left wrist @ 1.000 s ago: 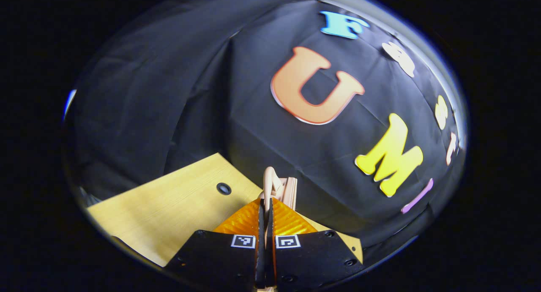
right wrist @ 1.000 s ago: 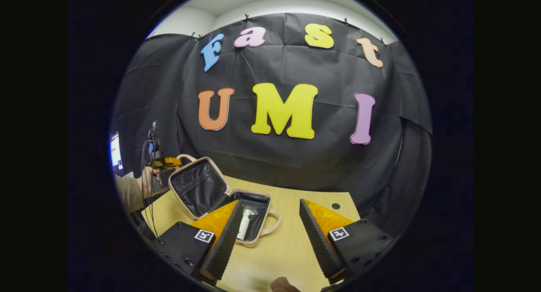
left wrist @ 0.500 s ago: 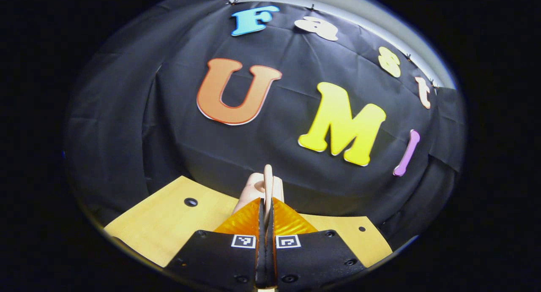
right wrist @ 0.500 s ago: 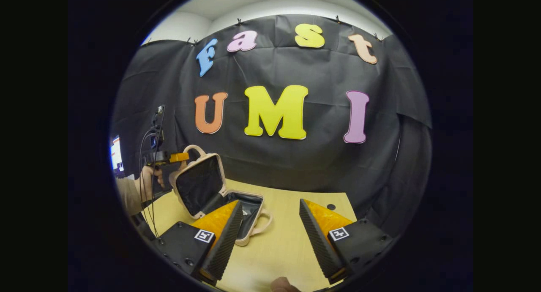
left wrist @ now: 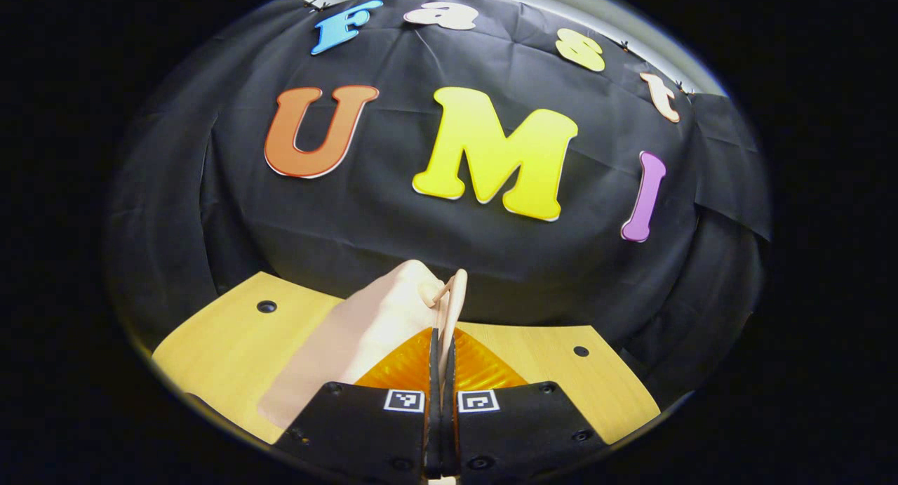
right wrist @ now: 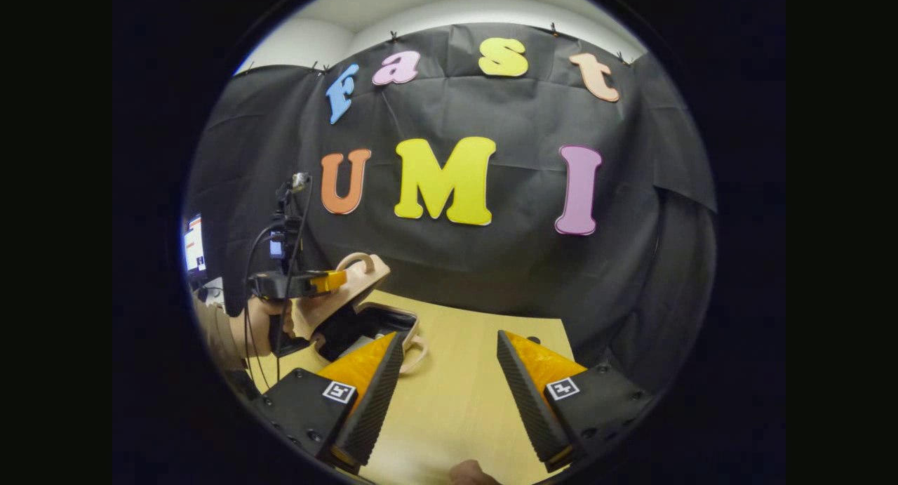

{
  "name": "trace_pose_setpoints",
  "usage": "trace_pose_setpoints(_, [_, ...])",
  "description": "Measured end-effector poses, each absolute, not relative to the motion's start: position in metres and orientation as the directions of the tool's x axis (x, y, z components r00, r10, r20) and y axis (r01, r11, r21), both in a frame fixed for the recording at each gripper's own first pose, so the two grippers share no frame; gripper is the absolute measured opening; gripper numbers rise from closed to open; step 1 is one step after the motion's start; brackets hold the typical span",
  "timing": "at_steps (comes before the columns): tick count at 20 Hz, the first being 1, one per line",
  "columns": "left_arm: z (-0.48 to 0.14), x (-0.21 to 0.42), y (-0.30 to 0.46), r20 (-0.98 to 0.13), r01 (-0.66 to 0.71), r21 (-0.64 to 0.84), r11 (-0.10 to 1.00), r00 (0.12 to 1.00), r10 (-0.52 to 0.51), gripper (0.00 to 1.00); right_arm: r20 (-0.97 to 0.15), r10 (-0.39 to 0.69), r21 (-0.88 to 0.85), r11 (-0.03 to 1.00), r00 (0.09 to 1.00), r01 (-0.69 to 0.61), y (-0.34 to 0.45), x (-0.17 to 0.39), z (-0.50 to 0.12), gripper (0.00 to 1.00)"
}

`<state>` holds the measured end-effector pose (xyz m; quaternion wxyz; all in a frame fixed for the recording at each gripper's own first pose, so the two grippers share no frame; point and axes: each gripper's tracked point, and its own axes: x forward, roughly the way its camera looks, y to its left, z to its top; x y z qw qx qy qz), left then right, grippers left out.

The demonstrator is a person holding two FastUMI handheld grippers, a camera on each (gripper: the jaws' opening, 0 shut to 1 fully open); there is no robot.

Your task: First open the suitcase, pack the skin care products into it, and then close the suitcase.

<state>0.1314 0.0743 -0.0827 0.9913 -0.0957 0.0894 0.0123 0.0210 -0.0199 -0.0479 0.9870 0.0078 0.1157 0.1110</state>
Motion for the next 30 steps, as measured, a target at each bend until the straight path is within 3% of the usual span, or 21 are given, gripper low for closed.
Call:
trace_pose_setpoints(5, [-0.149, 0.154, 0.01, -0.306, 0.021, -0.035, 0.999, 0.952, -0.031, 0.04, -0.274, 0.211, 0.074, 0.977, 0.938, -0.198, -0.07, 0.022, -0.072, 0.8])
trace_pose_setpoints(11, [-0.228, 0.174, -0.024, -0.445, 0.004, 0.136, 0.991, 0.894, 0.057, 0.04, -0.355, 0.216, 0.143, 0.974, 0.91, -0.175, -0.117, 0.021, -0.113, 0.8])
trace_pose_setpoints(14, [-0.237, 0.176, -0.034, -0.472, 0.008, 0.194, 0.981, 0.877, 0.086, 0.05, -0.374, 0.212, 0.173, 0.972, 0.903, -0.156, -0.131, 0.019, -0.123, 0.78])
trace_pose_setpoints(15, [-0.241, 0.175, -0.039, -0.486, 0.007, 0.18, 0.984, 0.87, 0.083, 0.12, -0.38, 0.214, 0.186, 0.971, 0.9, -0.153, -0.133, 0.019, -0.126, 0.78])
trace_pose_setpoints(16, [-0.239, 0.169, -0.043, -0.497, -0.005, 0.126, 0.992, 0.865, 0.067, 0.33, -0.38, 0.219, 0.196, 0.969, 0.899, -0.153, -0.134, 0.019, -0.124, 0.78])
trace_pose_setpoints(17, [-0.232, 0.164, -0.047, -0.497, -0.015, 0.08, 0.997, 0.866, 0.052, 0.22, -0.378, 0.209, 0.191, 0.971, 0.902, -0.145, -0.136, 0.02, -0.123, 0.8])
trace_pose_setpoints(18, [-0.223, 0.159, -0.05, -0.486, -0.024, 0.044, 0.999, 0.873, 0.043, 0.42, -0.371, 0.203, 0.185, 0.972, 0.906, -0.142, -0.137, 0.02, -0.119, 0.8])
trace_pose_setpoints(22, [-0.152, 0.135, -0.046, -0.385, -0.008, 0.031, 0.999, 0.923, 0.019, 0.69, -0.321, 0.162, 0.149, 0.982, 0.933, -0.12, -0.129, 0.026, -0.097, 0.8])
trace_pose_setpoints(23, [-0.136, 0.125, -0.04, -0.359, -0.008, 0.039, 0.999, 0.933, 0.022, 0.82, -0.307, 0.143, 0.136, 0.985, 0.941, -0.105, -0.125, 0.027, -0.089, 0.8])
trace_pose_setpoints(25, [-0.095, 0.102, -0.025, -0.285, -0.024, 0.046, 0.999, 0.958, 0.037, 0.93, -0.281, 0.103, 0.12, 0.99, 0.954, -0.071, -0.115, 0.03, -0.074, 0.8])
trace_pose_setpoints(28, [-0.039, 0.059, 0.009, -0.174, -0.105, 0.068, 0.992, 0.978, 0.115, 0.94, -0.281, 0.036, 0.105, 0.994, 0.959, -0.007, -0.094, 0.035, -0.059, 0.8])
trace_pose_setpoints(30, [-0.014, 0.026, 0.026, -0.127, -0.112, 0.039, 0.993, 0.985, 0.116, 0.94, -0.248, 0.055, 0.109, 0.994, 0.967, -0.029, -0.05, 0.032, -0.043, 0.8])
